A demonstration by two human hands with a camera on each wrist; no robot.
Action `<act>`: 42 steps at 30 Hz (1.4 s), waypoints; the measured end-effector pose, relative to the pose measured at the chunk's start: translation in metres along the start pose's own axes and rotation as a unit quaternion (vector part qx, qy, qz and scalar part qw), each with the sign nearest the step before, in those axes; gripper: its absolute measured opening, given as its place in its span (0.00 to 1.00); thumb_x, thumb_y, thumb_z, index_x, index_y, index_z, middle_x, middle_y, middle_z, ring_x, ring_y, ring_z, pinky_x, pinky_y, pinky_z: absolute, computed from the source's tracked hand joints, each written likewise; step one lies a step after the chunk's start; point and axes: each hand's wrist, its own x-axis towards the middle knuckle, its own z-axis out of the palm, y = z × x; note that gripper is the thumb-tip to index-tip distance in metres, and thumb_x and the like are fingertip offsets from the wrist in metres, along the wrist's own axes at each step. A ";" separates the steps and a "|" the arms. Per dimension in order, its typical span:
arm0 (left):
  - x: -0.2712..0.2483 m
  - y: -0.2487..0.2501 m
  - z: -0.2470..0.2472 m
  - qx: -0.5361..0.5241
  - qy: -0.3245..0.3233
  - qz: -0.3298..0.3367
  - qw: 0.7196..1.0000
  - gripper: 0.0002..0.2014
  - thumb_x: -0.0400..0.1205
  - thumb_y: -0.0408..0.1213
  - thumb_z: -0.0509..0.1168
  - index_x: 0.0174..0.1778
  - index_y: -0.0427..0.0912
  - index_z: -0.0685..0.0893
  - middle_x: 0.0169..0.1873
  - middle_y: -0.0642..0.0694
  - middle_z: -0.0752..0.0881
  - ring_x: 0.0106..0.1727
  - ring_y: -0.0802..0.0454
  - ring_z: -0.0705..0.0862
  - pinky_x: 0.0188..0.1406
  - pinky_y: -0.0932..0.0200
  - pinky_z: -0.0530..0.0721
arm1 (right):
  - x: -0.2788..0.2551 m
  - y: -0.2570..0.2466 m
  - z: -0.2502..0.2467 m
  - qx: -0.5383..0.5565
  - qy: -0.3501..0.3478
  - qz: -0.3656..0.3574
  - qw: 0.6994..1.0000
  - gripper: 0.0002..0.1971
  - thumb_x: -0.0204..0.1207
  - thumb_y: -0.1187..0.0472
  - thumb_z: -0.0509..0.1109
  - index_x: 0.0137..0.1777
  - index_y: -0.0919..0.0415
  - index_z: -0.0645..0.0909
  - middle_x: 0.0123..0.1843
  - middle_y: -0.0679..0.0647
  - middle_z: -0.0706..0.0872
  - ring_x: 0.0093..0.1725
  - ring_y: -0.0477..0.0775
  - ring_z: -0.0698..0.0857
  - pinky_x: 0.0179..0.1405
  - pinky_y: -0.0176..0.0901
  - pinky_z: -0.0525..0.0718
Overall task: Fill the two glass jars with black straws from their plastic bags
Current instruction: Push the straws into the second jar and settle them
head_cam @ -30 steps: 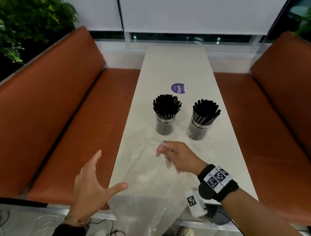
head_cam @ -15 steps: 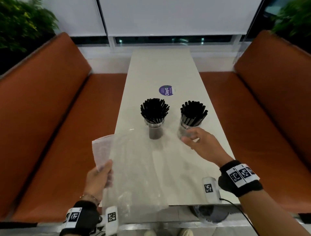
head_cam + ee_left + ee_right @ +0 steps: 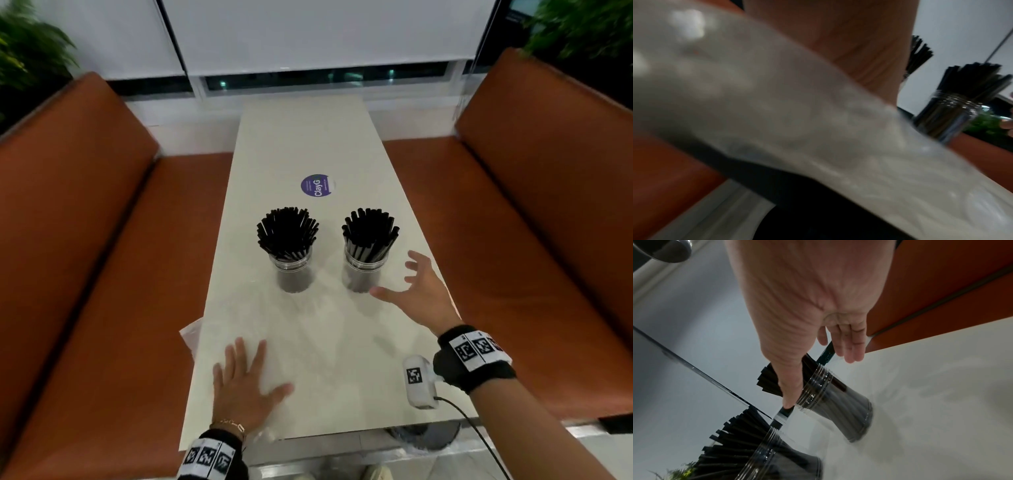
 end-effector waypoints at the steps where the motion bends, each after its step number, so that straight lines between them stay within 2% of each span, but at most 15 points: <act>1: 0.001 -0.006 0.000 0.006 -0.015 0.012 1.000 0.61 0.66 0.90 0.47 0.92 0.65 0.38 0.91 0.43 0.29 0.92 0.42 0.30 0.92 0.35 0.38 | 0.005 -0.003 0.000 0.007 -0.001 -0.004 1.000 0.65 0.58 0.38 0.92 0.90 0.50 0.57 0.84 0.51 0.74 0.76 0.54 0.82 0.75 0.58 0.83; 4: -0.001 -0.019 -0.010 0.006 -0.027 0.035 0.999 0.64 0.59 0.92 0.48 0.92 0.68 0.42 0.92 0.46 0.31 0.92 0.46 0.30 0.92 0.39 0.35 | 0.019 -0.008 -0.003 0.006 -0.007 -0.027 1.000 0.75 0.48 0.35 0.93 0.92 0.48 0.52 0.89 0.51 0.69 0.83 0.54 0.76 0.81 0.60 0.78; 7: -0.006 -0.005 -0.034 -0.025 0.021 0.059 0.998 0.59 0.66 0.89 0.56 0.92 0.69 0.46 0.92 0.53 0.37 0.94 0.50 0.36 0.91 0.44 0.35 | 0.036 -0.013 -0.007 -0.018 -0.005 -0.057 0.998 0.79 0.41 0.30 0.92 0.92 0.43 0.49 0.92 0.50 0.64 0.88 0.54 0.70 0.85 0.64 0.75; 10: -0.012 0.038 -0.060 -0.061 0.135 0.100 0.984 0.44 0.75 0.78 0.65 0.86 0.65 0.69 0.87 0.60 0.68 0.89 0.54 0.66 0.88 0.52 0.56 | 0.054 -0.021 -0.013 -0.051 -0.013 -0.095 0.994 0.80 0.44 0.30 0.93 0.93 0.45 0.47 0.94 0.49 0.59 0.90 0.55 0.65 0.89 0.62 0.69; 13: -0.004 0.095 -0.069 -0.183 0.160 0.128 0.961 0.24 0.78 0.58 0.77 0.70 0.60 0.86 0.62 0.64 0.90 0.62 0.63 0.86 0.72 0.59 0.81 | 0.066 -0.033 -0.020 -0.082 -0.037 -0.132 0.987 0.81 0.45 0.33 0.94 0.93 0.45 0.45 0.94 0.50 0.57 0.92 0.55 0.60 0.90 0.58 0.64; 15: 0.013 0.133 -0.061 -0.297 0.104 0.128 0.941 0.28 0.75 0.50 0.82 0.72 0.58 0.84 0.60 0.61 0.89 0.60 0.61 0.87 0.65 0.54 0.88 | 0.072 -0.039 -0.022 -0.097 -0.050 -0.160 0.981 0.81 0.43 0.31 0.93 0.93 0.42 0.45 0.94 0.49 0.57 0.92 0.56 0.59 0.90 0.61 0.64; 18: 0.052 0.183 -0.055 -0.376 0.047 0.116 0.918 0.55 0.67 0.52 0.86 0.89 0.54 0.64 0.82 0.57 0.73 0.80 0.56 0.76 0.79 0.52 0.80 | 0.082 -0.047 -0.026 -0.138 -0.082 -0.203 0.966 0.79 0.42 0.27 0.90 0.92 0.36 0.45 0.95 0.48 0.52 0.94 0.56 0.54 0.92 0.65 0.61; 20: 0.084 0.209 -0.054 -0.376 0.048 0.110 0.919 0.68 0.60 0.57 0.89 0.92 0.55 0.53 0.84 0.62 0.63 0.83 0.61 0.67 0.85 0.52 0.72 | 0.089 -0.051 -0.029 -0.164 -0.104 -0.234 0.953 0.77 0.43 0.26 0.89 0.92 0.35 0.47 0.96 0.48 0.50 0.94 0.55 0.53 0.92 0.65 0.60; 21: 0.100 0.219 -0.055 -0.384 0.069 0.107 0.914 0.72 0.55 0.59 0.90 0.91 0.58 0.53 0.84 0.62 0.65 0.82 0.61 0.70 0.84 0.50 0.74 | 0.093 -0.052 -0.030 -0.176 -0.110 -0.252 0.945 0.76 0.44 0.26 0.89 0.92 0.34 0.49 0.96 0.47 0.51 0.93 0.55 0.53 0.92 0.64 0.60; 23: 0.124 0.230 -0.056 -0.418 0.092 0.108 0.898 0.68 0.51 0.57 0.93 0.86 0.60 0.62 0.78 0.59 0.79 0.77 0.57 0.82 0.73 0.47 0.86 | 0.100 -0.054 -0.029 -0.197 -0.118 -0.289 0.929 0.73 0.45 0.24 0.87 0.91 0.33 0.52 0.95 0.46 0.52 0.93 0.55 0.54 0.91 0.62 0.62; 26: 0.137 0.242 -0.054 -0.403 0.143 0.162 0.889 0.42 0.66 0.31 0.89 0.70 0.61 0.76 0.64 0.57 0.88 0.65 0.52 0.89 0.52 0.59 0.94 | 0.110 -0.056 -0.024 -0.207 -0.123 -0.327 0.914 0.66 0.49 0.22 0.84 0.89 0.33 0.58 0.94 0.44 0.56 0.93 0.52 0.56 0.90 0.59 0.64; 27: 0.138 0.245 -0.054 -0.406 0.151 0.157 0.888 0.37 0.68 0.30 0.86 0.67 0.62 0.77 0.62 0.57 0.90 0.63 0.50 0.90 0.50 0.56 0.95 | 0.113 -0.056 -0.021 -0.203 -0.121 -0.338 0.911 0.63 0.51 0.22 0.84 0.88 0.33 0.61 0.94 0.44 0.59 0.92 0.51 0.58 0.89 0.58 0.65; 31: 0.143 0.255 -0.044 -0.490 0.136 0.113 0.854 0.42 0.61 0.37 0.87 0.69 0.62 0.78 0.58 0.56 0.92 0.57 0.52 0.94 0.54 0.39 0.95 | 0.118 -0.060 -0.002 -0.183 -0.069 -0.350 0.916 0.43 0.62 0.25 0.81 0.78 0.36 0.79 0.80 0.42 0.79 0.79 0.46 0.74 0.79 0.53 0.80; 35: 0.135 0.270 -0.052 -0.538 0.150 0.068 0.827 0.42 0.63 0.37 0.88 0.71 0.58 0.76 0.58 0.58 0.91 0.56 0.60 0.92 0.57 0.53 0.95 | 0.119 -0.070 0.022 -0.183 0.055 -0.324 0.926 0.25 0.68 0.28 0.77 0.58 0.43 0.87 0.57 0.43 0.86 0.58 0.49 0.83 0.51 0.46 0.90; 42: 0.126 0.280 -0.065 -0.521 0.195 0.011 0.831 0.48 0.61 0.63 0.75 0.79 0.57 0.69 0.66 0.56 0.86 0.64 0.55 0.89 0.60 0.45 0.92 | 0.124 -0.079 0.043 -0.167 0.149 -0.277 0.934 0.18 0.68 0.39 0.78 0.53 0.47 0.90 0.53 0.49 0.88 0.50 0.55 0.84 0.46 0.49 0.89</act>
